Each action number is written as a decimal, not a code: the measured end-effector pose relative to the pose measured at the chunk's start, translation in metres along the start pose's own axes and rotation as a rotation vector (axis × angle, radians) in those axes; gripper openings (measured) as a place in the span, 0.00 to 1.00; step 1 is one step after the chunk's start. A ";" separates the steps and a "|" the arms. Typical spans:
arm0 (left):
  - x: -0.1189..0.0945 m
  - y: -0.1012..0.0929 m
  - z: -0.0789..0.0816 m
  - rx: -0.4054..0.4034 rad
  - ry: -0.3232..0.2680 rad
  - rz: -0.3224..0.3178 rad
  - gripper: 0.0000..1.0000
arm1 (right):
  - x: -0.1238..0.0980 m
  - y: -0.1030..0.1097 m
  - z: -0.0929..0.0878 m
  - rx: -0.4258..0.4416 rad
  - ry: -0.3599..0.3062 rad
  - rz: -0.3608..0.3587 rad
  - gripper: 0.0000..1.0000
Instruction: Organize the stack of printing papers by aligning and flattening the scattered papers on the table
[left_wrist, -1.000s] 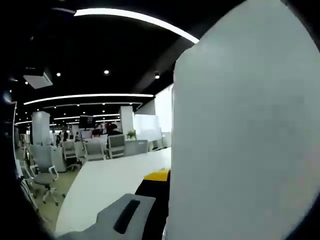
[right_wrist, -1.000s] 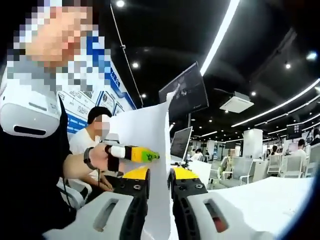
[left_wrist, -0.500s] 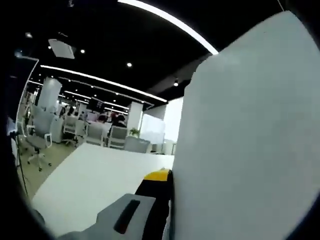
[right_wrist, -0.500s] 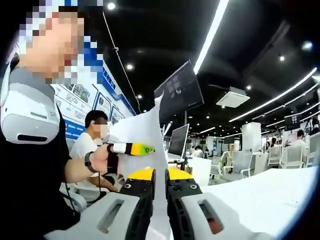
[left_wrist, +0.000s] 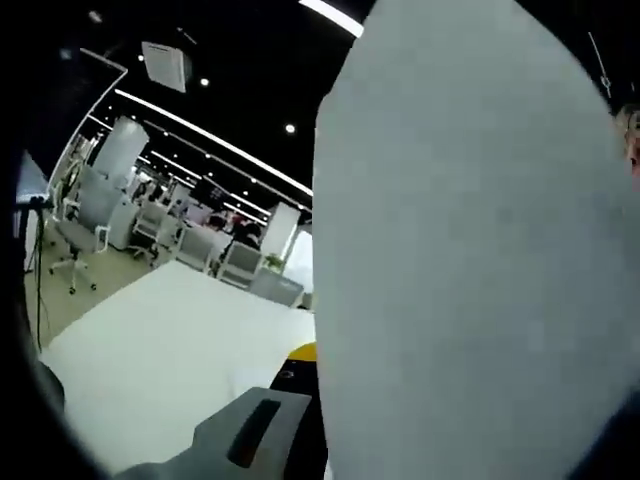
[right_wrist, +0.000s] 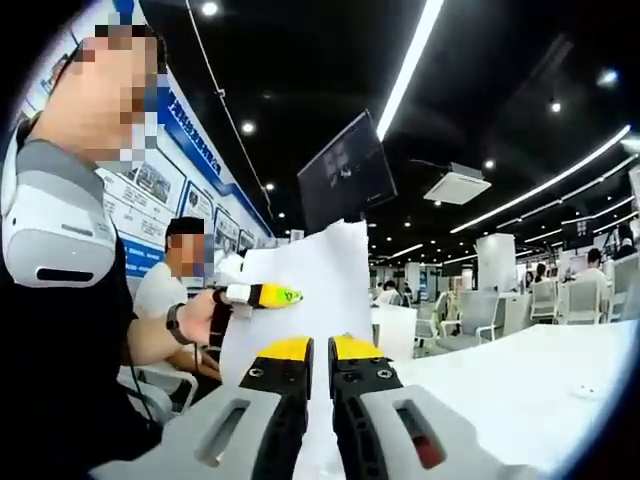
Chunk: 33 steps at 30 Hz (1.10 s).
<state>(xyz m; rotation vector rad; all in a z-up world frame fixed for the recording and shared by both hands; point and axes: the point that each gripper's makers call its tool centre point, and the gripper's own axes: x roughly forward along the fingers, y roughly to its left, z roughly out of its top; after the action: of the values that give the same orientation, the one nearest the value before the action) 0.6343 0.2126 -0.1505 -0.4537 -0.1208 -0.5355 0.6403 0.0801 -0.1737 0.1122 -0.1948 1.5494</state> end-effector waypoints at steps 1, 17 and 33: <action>0.000 0.002 0.002 -0.020 -0.015 0.003 0.06 | 0.000 -0.001 -0.001 0.001 0.002 -0.002 0.03; -0.005 0.027 0.005 -0.210 -0.076 0.020 0.06 | -0.005 -0.009 -0.007 0.049 0.016 -0.035 0.03; -0.008 0.039 0.003 -0.234 -0.110 0.062 0.06 | -0.009 -0.015 -0.002 0.119 -0.009 -0.051 0.12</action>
<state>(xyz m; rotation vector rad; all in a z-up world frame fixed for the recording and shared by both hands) 0.6481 0.2474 -0.1643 -0.7133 -0.1498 -0.4659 0.6549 0.0718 -0.1768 0.2162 -0.1058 1.5100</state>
